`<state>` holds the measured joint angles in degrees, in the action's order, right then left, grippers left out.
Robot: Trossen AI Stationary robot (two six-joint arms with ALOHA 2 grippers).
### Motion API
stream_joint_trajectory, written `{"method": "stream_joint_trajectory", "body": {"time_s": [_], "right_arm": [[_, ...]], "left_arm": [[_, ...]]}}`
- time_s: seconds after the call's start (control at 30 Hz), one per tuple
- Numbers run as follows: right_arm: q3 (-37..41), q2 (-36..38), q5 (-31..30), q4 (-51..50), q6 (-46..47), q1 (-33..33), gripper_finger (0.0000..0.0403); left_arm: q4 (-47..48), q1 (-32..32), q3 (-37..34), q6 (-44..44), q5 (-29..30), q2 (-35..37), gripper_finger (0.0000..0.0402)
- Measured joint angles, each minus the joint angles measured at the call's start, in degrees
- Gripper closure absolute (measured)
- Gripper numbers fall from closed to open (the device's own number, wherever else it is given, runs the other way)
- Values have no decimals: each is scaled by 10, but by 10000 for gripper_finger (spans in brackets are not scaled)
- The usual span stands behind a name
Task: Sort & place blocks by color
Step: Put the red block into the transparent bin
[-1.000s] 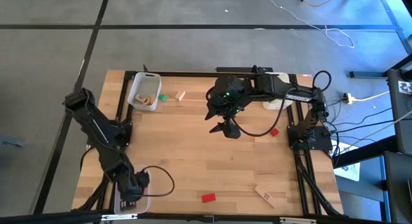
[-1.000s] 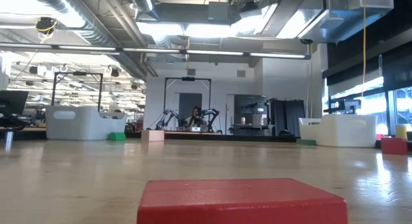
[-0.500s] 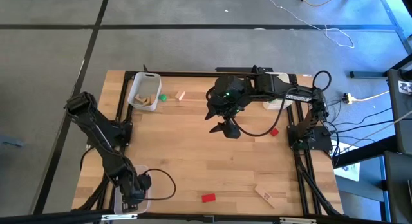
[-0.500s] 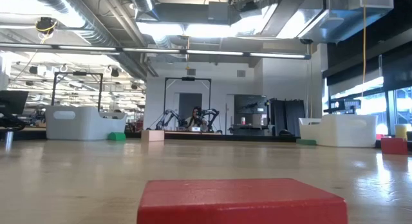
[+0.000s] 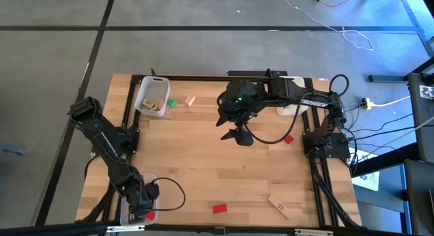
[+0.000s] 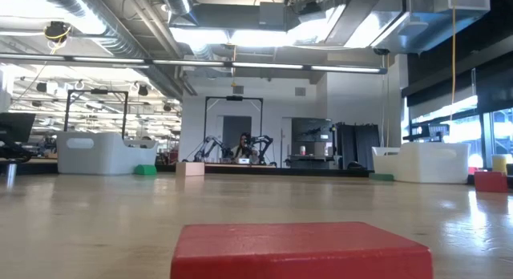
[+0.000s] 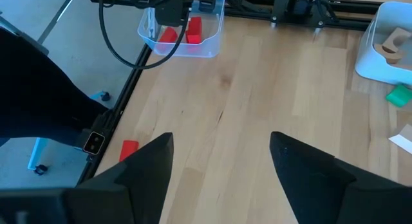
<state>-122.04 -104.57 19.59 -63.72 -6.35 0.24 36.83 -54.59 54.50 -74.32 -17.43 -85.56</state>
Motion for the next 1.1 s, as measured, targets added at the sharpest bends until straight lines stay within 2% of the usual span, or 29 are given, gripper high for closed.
{"method": "stream_joint_trajectory", "body": {"time_s": [0.2,0.43,0.57,0.7,0.97,1.1], "right_arm": [[0,0,0,0,0,0,143],[0,0,0,0,0,0,143],[0,0,0,0,0,0,143],[0,0,0,0,0,0,143],[0,0,0,0,0,0,143],[0,0,0,-4,0,0,143]], "left_arm": [[0,0,0,17,-4,0,320],[-3,0,0,20,-7,0,364],[-3,0,0,38,0,0,374],[0,0,0,41,0,0,361],[23,7,0,11,-2,0,308],[34,21,0,20,-9,0,298]]}}
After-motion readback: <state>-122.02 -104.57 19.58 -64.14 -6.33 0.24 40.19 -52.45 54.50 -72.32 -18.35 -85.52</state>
